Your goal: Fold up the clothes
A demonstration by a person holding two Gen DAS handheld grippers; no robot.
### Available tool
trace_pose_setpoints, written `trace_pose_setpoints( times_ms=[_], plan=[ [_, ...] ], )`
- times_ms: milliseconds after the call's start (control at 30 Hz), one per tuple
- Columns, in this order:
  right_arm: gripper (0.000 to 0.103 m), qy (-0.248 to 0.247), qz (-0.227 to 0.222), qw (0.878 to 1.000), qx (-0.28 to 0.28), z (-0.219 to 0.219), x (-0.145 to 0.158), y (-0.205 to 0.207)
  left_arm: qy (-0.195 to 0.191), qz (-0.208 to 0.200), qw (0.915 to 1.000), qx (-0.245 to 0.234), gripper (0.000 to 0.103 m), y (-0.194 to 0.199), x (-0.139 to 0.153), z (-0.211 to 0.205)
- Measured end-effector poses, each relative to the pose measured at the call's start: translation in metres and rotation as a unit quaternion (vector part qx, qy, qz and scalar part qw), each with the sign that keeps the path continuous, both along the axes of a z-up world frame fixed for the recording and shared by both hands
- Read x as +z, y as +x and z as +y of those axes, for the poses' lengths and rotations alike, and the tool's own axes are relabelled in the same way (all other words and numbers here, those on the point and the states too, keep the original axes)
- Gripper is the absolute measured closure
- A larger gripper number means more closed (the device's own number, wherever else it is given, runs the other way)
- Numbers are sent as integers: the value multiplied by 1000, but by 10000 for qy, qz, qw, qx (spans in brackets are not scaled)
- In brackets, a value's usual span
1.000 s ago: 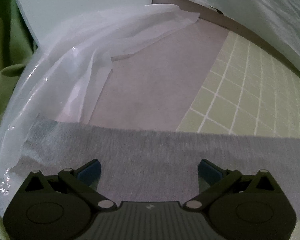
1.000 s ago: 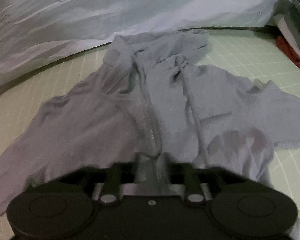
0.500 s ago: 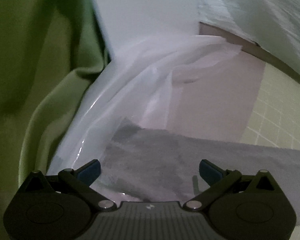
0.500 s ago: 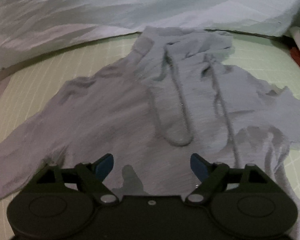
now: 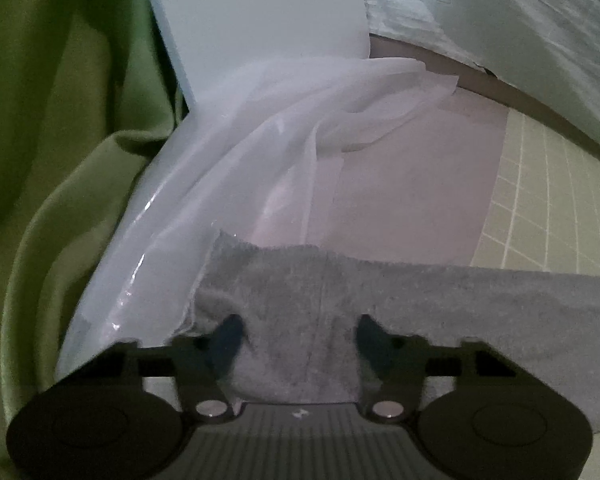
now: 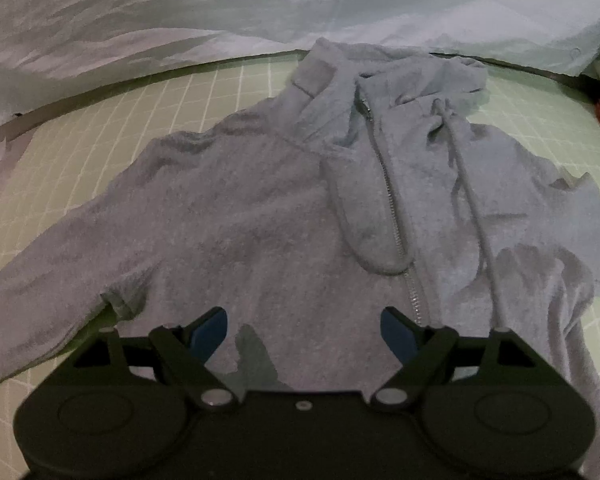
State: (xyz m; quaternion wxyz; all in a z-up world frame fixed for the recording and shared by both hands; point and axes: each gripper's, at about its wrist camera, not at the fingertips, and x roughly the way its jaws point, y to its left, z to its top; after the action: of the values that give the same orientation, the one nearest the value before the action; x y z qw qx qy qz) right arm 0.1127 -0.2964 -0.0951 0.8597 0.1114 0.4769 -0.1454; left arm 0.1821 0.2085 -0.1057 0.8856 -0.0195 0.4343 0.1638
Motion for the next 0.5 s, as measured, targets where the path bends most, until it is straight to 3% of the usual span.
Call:
trace_pose_setpoints(
  times_ms=[67,167,367,500],
  plan=[
    [19,31,-40,10000,-27,-1,1,-1,121,69,9999,-44,80,0,1,-4],
    [20,115,-134,9998,-59,-3,3,-5,113,122,9997,-165,92,0,4,-8],
    [21,355,-398,9984,-204,-13,10,-21,-215,-141,9991,-336,93,-10,25,-28],
    [22,545,-577,9959,-431,-28,14,-37,-257,-499,9950,-825,93,-20,50,-66]
  ],
)
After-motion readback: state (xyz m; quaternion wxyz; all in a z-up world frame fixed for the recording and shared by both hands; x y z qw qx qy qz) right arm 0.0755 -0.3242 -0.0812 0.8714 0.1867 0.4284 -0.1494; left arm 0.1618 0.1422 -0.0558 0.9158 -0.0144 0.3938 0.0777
